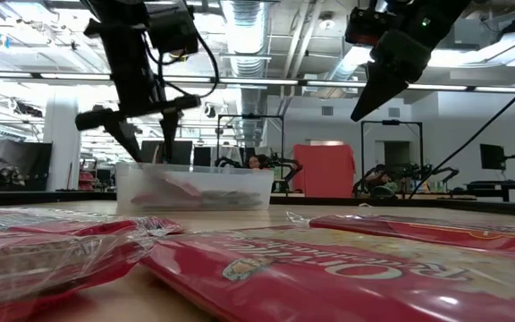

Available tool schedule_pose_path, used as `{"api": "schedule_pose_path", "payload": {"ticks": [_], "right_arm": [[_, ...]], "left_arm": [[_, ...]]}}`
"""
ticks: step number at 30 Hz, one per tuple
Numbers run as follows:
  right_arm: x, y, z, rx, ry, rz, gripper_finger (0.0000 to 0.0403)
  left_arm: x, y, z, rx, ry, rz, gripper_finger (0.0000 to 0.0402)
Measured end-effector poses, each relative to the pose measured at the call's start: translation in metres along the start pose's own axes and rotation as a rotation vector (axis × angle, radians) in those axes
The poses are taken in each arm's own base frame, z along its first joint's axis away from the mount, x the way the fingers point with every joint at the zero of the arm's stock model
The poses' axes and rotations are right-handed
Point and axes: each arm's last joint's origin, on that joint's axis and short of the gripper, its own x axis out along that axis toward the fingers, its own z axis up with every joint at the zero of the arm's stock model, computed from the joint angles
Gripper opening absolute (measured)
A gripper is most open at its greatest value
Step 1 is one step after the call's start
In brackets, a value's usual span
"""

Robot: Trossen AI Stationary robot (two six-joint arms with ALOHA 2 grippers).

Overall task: Sort popcorn bags into baskets
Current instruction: Put the red popcorn bag into the transparent bin

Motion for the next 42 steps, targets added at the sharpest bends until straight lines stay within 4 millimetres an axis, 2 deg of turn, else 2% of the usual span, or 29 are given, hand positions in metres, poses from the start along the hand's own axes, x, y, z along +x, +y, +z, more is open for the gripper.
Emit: {"api": "schedule_pose_path", "payload": {"ticks": [5, 9, 12, 17, 21, 25, 29, 34, 36, 39, 42], "right_arm": [[-0.002, 0.006, -0.001, -0.005, 0.019, 0.088, 0.0044], [-0.006, 0.017, -0.004, -0.049, 0.038, 0.235, 0.0039], [-0.008, 0.026, -0.004, -0.069, 0.031, 0.301, 0.0035], [-0.003, 0.033, 0.000, -0.101, -0.024, 0.345, 0.0026], [0.014, 0.048, 0.007, -0.150, -0.083, 0.456, 0.0016], [0.039, 0.066, 0.015, -0.137, -0.179, 0.564, 0.0013], [0.065, 0.086, 0.023, -0.050, -0.231, 0.600, 0.0015], [0.085, 0.121, 0.027, 0.038, -0.150, 0.650, 0.0013], [0.082, 0.138, 0.022, 0.061, -0.096, 0.674, 0.0011], [0.068, 0.158, 0.011, 0.083, -0.004, 0.663, 0.0011], [0.047, 0.166, -0.002, 0.126, 0.080, 0.583, 0.0014]], "left_arm": [[-0.030, 0.009, 0.009, 0.011, 0.000, -0.067, 0.0248], [-0.059, 0.016, 0.007, 0.039, 0.081, -0.182, 0.0251], [-0.078, 0.017, -0.008, 0.110, 0.196, -0.285, 0.0249], [-0.101, 0.016, -0.055, 0.148, 0.324, -0.351, 0.0245], [-0.112, 0.020, -0.091, 0.139, 0.343, -0.344, 0.0245], [-0.123, 0.028, -0.117, 0.084, 0.316, -0.357, 0.0245], [-0.134, 0.040, -0.132, 0.089, 0.305, -0.364, 0.0245], [-0.142, 0.048, -0.143, 0.137, 0.335, -0.387, 0.0245], [-0.143, 0.046, -0.148, 0.152, 0.327, -0.417, 0.0245], [-0.143, 0.041, -0.156, 0.188, 0.298, -0.476, 0.0245], [-0.138, 0.031, -0.166, 0.222, 0.264, -0.533, 0.0245]]}}
